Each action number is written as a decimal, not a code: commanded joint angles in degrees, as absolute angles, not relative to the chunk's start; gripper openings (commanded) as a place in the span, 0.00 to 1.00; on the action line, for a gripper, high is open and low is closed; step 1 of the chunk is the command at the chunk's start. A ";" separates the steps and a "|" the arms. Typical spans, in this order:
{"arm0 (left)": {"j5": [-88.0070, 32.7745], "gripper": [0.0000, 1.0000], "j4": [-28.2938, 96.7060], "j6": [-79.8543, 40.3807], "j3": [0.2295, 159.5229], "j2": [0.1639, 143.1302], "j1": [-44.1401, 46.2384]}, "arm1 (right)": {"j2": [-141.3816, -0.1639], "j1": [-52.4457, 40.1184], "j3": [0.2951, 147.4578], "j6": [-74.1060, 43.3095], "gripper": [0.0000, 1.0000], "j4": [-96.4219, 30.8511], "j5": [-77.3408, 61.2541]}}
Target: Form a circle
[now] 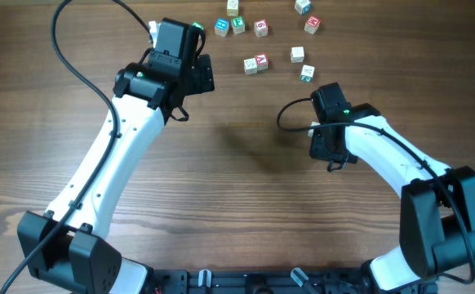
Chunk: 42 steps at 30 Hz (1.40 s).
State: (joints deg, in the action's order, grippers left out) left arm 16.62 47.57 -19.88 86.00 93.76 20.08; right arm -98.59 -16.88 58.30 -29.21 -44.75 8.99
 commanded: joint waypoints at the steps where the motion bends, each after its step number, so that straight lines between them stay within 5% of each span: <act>1: 16.75 1.00 47.42 -20.40 85.82 93.86 19.86 | -99.46 -16.80 57.39 -28.47 0.04 -44.82 8.51; 38: 16.75 1.00 47.42 -20.40 85.82 93.86 19.86 | -99.46 -16.80 54.89 -28.77 0.05 -45.23 10.28; 42: 16.73 1.00 47.42 -20.40 85.82 93.86 19.86 | -99.44 -16.80 54.89 -36.45 0.05 -49.21 8.54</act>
